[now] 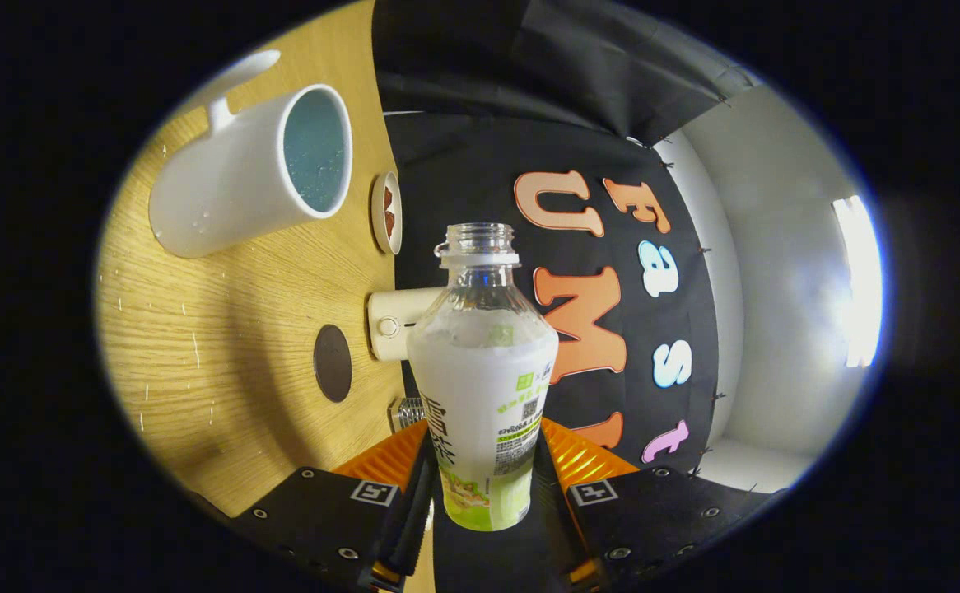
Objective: Take the bottle from table, then pour the juice into the cup, finally place the bottle on the coaster
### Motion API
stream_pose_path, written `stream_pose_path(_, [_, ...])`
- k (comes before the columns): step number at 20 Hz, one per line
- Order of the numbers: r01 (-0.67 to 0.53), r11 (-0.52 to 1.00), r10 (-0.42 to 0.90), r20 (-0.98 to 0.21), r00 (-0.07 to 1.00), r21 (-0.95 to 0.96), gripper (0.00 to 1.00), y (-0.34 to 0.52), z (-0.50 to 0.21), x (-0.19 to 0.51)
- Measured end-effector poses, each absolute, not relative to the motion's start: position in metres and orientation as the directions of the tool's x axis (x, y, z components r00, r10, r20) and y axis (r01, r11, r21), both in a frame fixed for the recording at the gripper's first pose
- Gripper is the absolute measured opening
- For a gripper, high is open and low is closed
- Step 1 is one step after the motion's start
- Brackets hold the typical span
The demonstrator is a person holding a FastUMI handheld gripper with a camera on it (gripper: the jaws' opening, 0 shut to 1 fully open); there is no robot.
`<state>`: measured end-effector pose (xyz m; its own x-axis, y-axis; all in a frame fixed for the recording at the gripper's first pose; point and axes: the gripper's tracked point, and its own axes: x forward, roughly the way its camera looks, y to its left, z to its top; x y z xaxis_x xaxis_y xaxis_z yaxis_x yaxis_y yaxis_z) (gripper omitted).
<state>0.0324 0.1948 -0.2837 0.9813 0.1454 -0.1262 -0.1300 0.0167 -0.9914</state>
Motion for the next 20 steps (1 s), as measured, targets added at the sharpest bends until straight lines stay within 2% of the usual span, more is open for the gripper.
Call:
stream_pose_path(7, [-0.106,-0.083,0.194,-0.121,0.974,-0.991,0.61,0.206,-0.29,0.035])
stream_pose_path(20, [-0.077,-0.144,0.227,-0.109,0.968,-0.987,0.61,0.213,-0.284,0.035])
